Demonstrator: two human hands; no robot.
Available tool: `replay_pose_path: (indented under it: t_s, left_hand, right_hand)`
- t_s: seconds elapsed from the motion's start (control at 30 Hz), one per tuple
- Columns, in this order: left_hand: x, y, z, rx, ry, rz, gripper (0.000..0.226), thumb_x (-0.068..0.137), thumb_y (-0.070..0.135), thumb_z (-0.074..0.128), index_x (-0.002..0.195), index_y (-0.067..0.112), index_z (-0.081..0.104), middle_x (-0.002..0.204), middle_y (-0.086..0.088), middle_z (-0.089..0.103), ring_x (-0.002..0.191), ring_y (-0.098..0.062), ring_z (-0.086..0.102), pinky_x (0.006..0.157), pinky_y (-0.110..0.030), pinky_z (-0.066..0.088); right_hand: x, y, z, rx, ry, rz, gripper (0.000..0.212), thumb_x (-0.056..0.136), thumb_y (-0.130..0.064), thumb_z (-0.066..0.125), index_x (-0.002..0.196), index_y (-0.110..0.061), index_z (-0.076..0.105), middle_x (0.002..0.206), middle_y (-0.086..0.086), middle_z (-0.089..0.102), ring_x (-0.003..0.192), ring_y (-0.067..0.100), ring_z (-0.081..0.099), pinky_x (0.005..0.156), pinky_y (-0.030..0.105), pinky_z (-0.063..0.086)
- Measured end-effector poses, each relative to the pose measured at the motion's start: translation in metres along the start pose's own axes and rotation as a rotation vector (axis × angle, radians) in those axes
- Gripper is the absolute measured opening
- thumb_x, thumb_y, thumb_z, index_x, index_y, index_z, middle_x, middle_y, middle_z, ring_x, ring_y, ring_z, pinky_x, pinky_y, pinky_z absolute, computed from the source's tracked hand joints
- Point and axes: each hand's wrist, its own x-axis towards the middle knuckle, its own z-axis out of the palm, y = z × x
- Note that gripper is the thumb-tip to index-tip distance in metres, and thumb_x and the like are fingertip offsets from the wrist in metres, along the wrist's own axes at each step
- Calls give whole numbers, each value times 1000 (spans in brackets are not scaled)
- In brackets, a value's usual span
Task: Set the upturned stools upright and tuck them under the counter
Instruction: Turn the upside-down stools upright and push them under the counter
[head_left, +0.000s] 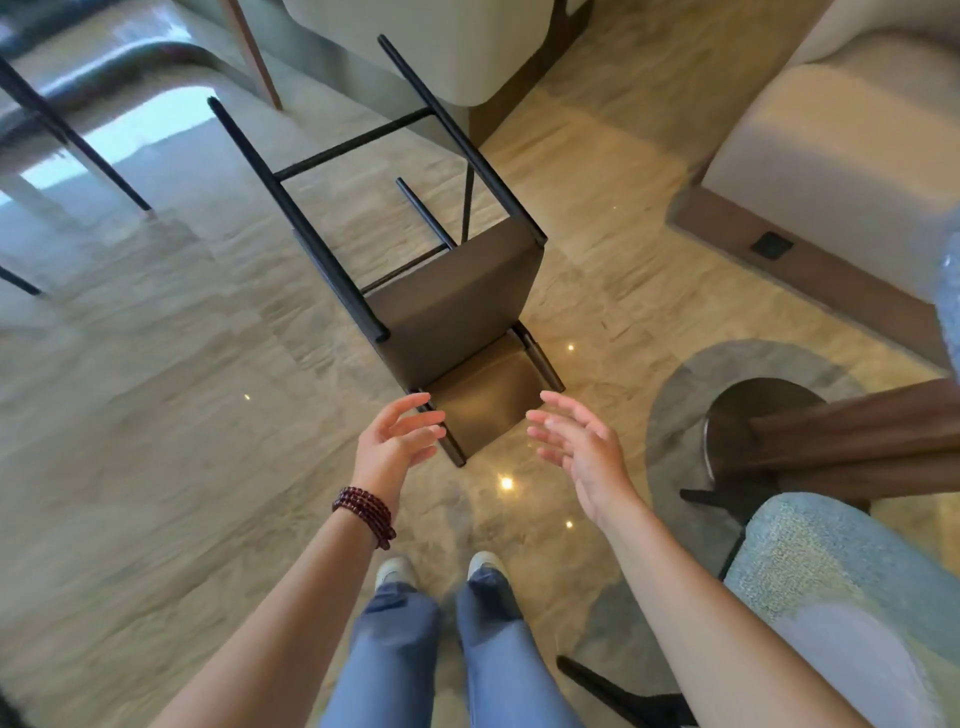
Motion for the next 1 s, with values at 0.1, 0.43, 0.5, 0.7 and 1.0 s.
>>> replay_pose_path:
  t_s: [0.1, 0.43, 0.5, 0.7, 1.0]
  left_hand:
    - [51, -32, 3, 14, -16, 6, 34, 84, -2, 60, 112, 17, 63, 108, -10, 70, 103, -26, 65, 91, -40, 52]
    - [262, -209, -3, -74, 50, -138, 30, 79, -5, 63, 101, 15, 65, 105, -12, 67, 101, -24, 63, 88, -37, 51]
    - [301, -246, -4, -74, 73, -167, 31, 81, -2, 63, 108, 12, 64, 107, -12, 66, 99, -22, 62, 90, -38, 50]
    - [389, -337, -11, -69, 154, -203, 29, 86, 5, 61, 115, 12, 59, 108, -6, 61, 111, -22, 54, 103, -41, 41]
    - [471, -413, -20, -82, 362, -325, 62, 78, 7, 71, 131, 13, 41, 131, -11, 50, 120, -30, 50, 104, -46, 42]
  right_hand:
    - [50, 34, 3, -1, 16, -12, 27, 93, -7, 55, 112, -22, 67, 104, 6, 74, 95, 18, 69, 83, 33, 54]
    - [244, 193, 1, -48, 10, -29, 28, 93, -8, 55, 115, -21, 66, 104, 4, 73, 93, 16, 68, 75, 25, 53]
    - [280, 225, -3, -79, -3, -27, 27, 94, -9, 55, 114, -22, 66, 104, 3, 73, 96, 16, 68, 77, 26, 53]
    - [370, 306, -16, -112, -16, -2, 24, 90, -12, 61, 108, -27, 67, 109, 7, 71, 100, 20, 68, 87, 33, 54]
    - [431, 365, -13, -50, -25, 24, 26, 94, -10, 55, 115, -21, 65, 104, 5, 73, 102, 22, 68, 81, 31, 54]
